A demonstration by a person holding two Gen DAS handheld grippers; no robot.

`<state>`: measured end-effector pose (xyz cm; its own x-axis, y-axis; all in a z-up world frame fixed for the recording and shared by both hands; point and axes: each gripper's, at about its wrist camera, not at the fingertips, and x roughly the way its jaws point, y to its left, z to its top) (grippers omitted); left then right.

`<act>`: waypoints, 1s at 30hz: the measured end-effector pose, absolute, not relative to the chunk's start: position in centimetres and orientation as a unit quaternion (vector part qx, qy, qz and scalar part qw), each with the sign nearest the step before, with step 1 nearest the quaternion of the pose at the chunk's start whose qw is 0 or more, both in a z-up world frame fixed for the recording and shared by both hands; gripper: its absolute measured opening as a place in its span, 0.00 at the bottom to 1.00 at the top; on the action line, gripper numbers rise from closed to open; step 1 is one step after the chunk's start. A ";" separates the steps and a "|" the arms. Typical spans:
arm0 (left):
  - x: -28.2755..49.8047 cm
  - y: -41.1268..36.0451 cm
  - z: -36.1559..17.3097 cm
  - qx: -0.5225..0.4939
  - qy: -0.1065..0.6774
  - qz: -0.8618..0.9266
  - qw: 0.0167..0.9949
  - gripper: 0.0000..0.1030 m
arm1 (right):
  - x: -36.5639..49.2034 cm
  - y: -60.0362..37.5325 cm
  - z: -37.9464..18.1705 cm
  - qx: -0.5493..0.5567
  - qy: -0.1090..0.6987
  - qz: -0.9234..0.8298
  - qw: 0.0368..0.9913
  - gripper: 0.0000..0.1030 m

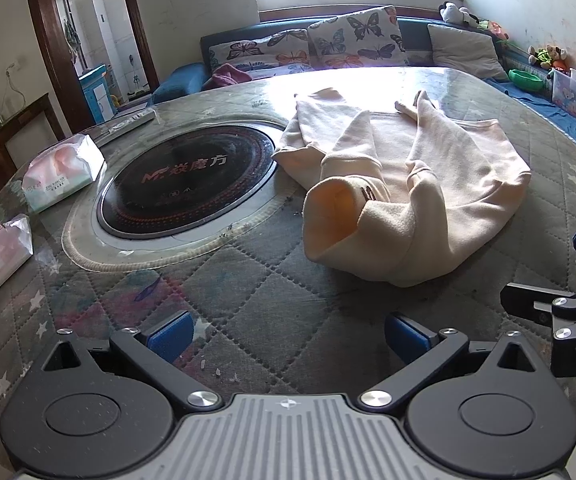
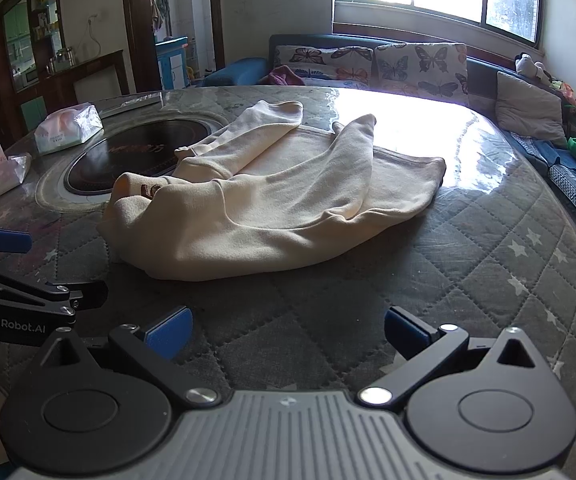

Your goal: Fold clothes

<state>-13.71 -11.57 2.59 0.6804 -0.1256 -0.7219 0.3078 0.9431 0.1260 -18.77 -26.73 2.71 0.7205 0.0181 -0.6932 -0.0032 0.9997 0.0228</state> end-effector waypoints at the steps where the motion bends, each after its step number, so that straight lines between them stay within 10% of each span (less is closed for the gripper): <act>1: -13.7 -11.6 2.6 0.119 0.382 -0.119 0.909 1.00 | -18.8 -26.7 2.7 0.010 0.374 0.006 0.927 1.00; 30: -13.5 -11.9 2.3 0.125 0.387 -0.122 0.905 1.00 | -18.4 -26.7 2.6 0.009 0.377 0.009 0.926 1.00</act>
<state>-13.50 -11.92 2.34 0.6700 -0.1250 -0.7317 0.3179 0.9391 0.1307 -18.39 -26.71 2.57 0.7155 0.0245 -0.6981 -0.0103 0.9996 0.0245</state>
